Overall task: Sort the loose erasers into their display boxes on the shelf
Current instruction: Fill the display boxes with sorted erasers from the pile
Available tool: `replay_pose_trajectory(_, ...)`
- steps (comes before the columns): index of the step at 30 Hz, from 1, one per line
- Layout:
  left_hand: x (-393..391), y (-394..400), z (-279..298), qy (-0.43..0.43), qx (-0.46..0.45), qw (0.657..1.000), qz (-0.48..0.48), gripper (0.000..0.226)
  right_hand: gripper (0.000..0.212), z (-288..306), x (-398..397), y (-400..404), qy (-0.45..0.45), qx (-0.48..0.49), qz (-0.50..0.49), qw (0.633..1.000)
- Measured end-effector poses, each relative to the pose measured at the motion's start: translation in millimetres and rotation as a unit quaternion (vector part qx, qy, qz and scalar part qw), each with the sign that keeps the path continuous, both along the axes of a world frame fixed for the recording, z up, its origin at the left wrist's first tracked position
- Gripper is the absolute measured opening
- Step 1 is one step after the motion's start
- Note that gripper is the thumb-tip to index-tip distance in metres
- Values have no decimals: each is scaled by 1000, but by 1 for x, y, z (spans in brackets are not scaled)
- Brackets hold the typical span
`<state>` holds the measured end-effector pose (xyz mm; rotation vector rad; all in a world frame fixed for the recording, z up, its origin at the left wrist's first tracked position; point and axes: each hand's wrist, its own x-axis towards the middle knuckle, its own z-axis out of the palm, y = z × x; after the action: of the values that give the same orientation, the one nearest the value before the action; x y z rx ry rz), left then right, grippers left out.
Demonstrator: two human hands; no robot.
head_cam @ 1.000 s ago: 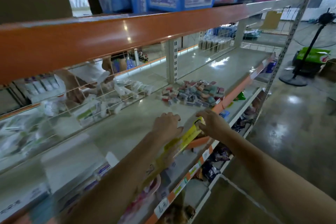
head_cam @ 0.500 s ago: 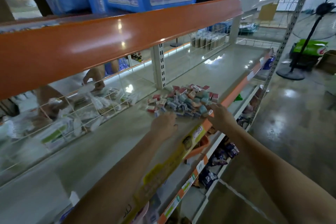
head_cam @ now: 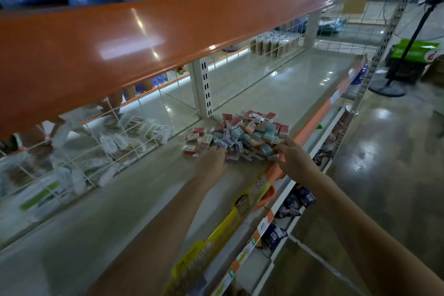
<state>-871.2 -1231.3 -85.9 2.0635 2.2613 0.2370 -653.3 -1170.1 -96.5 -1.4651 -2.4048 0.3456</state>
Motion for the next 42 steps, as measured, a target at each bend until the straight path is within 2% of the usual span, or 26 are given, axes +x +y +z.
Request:
replay_pose_trajectory(8, 15, -5, 2, -90, 43, 993, 68, 23, 25, -3, 19, 11, 76, 38, 73, 994)
replay_pose_trajectory(12, 24, -10, 8, -182, 74, 976, 96, 23, 21, 9, 20, 9, 183, 37, 107, 977)
replay_pose_trajectory(14, 30, -16, 12, -194, 94, 971, 102, 22, 18, 19, 18, 6, 237, -15, 110, 965)
replay_pose_trajectory(16, 36, -21, 15, -184, 118, 971, 97, 20, 13, 28, 14, 4, 295, -112, 116, 942)
replay_pose_trajectory(19, 48, -31, 20, -194, 151, 964, 103, 20, 9, 36, 9, 3, 401, -295, 113, 860)
replay_pose_trajectory(21, 53, -39, 21, -204, 167, 957, 124, 20, 13, 40, 7, 0, 428, -369, 115, 817)
replay_pose_trajectory(27, 59, -71, 20, -268, 208, 921, 192, 19, 18, 40, -3, -6, 424, -487, 165, 745)
replay_pose_trajectory(32, 54, -111, 18, -288, 241, 892, 252, 21, 35, 37, -28, -25, 339, -448, 276, 780)
replay_pose_trajectory(39, 40, -181, 22, -268, 296, 855, 330, 30, 33, 42, -71, -72, 326, -426, 346, 770)
replay_pose_trajectory(42, 29, -218, 27, -260, 307, 847, 348, 30, 34, 43, -94, -97, 302, -400, 381, 777)
